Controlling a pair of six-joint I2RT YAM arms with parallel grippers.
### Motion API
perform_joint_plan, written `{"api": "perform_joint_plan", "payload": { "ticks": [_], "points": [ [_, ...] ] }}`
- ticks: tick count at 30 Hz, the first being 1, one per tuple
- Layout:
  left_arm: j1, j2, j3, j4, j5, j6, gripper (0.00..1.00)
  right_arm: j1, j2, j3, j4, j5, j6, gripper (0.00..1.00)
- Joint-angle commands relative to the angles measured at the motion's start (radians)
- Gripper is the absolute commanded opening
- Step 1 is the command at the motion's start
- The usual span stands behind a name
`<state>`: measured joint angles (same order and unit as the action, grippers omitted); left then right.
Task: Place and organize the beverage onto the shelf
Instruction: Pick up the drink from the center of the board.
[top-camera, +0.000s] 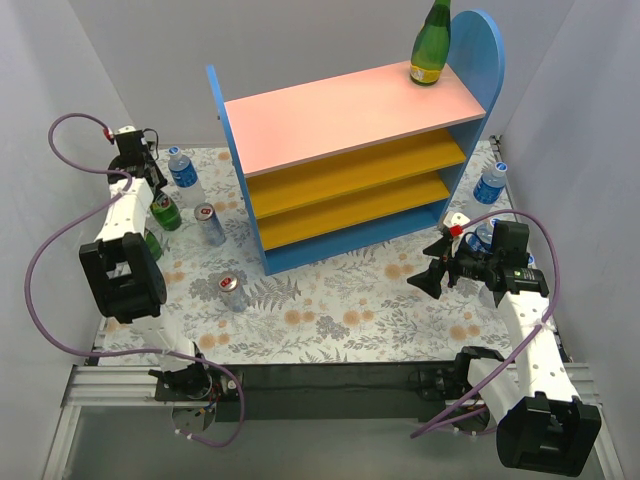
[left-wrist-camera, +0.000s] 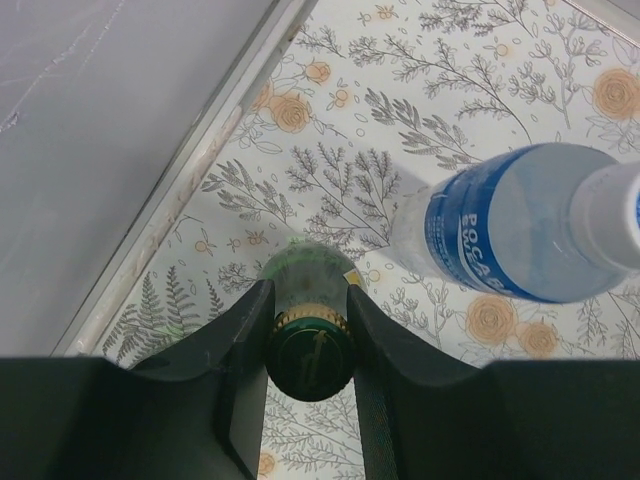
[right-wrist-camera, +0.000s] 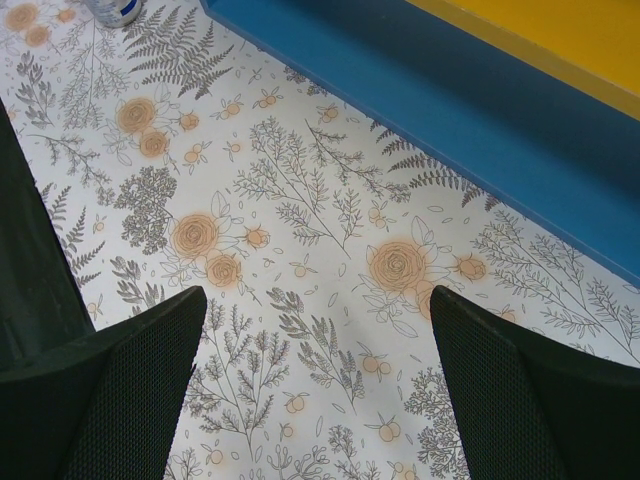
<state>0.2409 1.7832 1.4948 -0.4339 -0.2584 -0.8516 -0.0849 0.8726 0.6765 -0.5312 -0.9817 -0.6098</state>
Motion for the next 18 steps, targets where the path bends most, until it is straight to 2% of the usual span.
{"api": "perform_joint_plan", "payload": {
  "ticks": [1, 8, 12, 18],
  "points": [
    [0.0, -0.163, 0.01, 0.064, 0.025, 0.019, 0.0, 0.001, 0.003, 0.005, -0.003, -0.008, -0.011, 0.98],
    [-0.003, -0.315, -0.105, 0.063, 0.045, 0.009, 0.0, 0.002, 0.005, 0.003, -0.003, -0.006, -0.011, 0.98],
    [-0.005, -0.428, -0.233, 0.046, 0.045, -0.004, 0.0, 0.002, 0.005, 0.006, -0.003, -0.011, -0.011, 0.98],
    [-0.006, -0.576, -0.335, -0.006, 0.122, -0.04, 0.0, 0.001, 0.003, 0.006, -0.004, -0.018, -0.011, 0.98]
  ]
}}
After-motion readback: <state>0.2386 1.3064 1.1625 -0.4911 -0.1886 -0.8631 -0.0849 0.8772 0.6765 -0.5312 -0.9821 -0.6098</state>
